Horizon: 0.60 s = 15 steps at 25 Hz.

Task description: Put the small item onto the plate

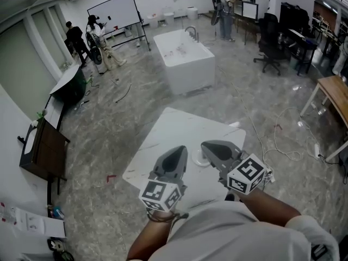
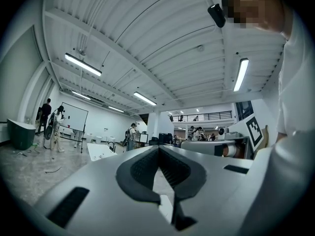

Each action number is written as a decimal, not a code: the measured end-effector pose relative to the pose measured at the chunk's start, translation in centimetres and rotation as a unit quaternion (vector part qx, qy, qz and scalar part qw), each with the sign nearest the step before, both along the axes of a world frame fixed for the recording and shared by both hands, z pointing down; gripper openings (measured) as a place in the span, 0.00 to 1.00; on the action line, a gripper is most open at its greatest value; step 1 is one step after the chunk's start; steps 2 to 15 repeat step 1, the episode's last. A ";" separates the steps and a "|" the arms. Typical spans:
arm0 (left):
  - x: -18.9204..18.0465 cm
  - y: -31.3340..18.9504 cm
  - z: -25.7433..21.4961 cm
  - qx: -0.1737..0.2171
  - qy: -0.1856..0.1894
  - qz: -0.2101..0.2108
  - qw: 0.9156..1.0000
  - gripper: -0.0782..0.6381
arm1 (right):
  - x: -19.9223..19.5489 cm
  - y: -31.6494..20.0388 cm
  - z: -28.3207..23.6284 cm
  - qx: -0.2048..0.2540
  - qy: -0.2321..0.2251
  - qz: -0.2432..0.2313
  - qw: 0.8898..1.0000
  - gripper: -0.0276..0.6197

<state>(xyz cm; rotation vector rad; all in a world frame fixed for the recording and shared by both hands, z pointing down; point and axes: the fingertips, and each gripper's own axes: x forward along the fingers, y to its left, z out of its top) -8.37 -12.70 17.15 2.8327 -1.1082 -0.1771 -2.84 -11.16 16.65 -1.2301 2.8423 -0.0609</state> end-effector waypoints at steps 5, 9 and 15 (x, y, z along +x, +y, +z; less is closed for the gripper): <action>0.1 0.1 -0.1 0.000 0.000 0.000 1.000 0.12 | 0.1 0.1 -0.1 0.000 0.000 0.000 1.000 0.05; 0.1 0.1 -0.1 0.000 0.000 0.000 1.000 0.12 | 0.1 0.1 -0.1 0.000 0.000 0.000 1.000 0.05; 0.1 0.1 -0.1 0.000 0.000 0.000 1.000 0.12 | 0.1 0.1 -0.1 0.000 0.000 0.000 1.000 0.05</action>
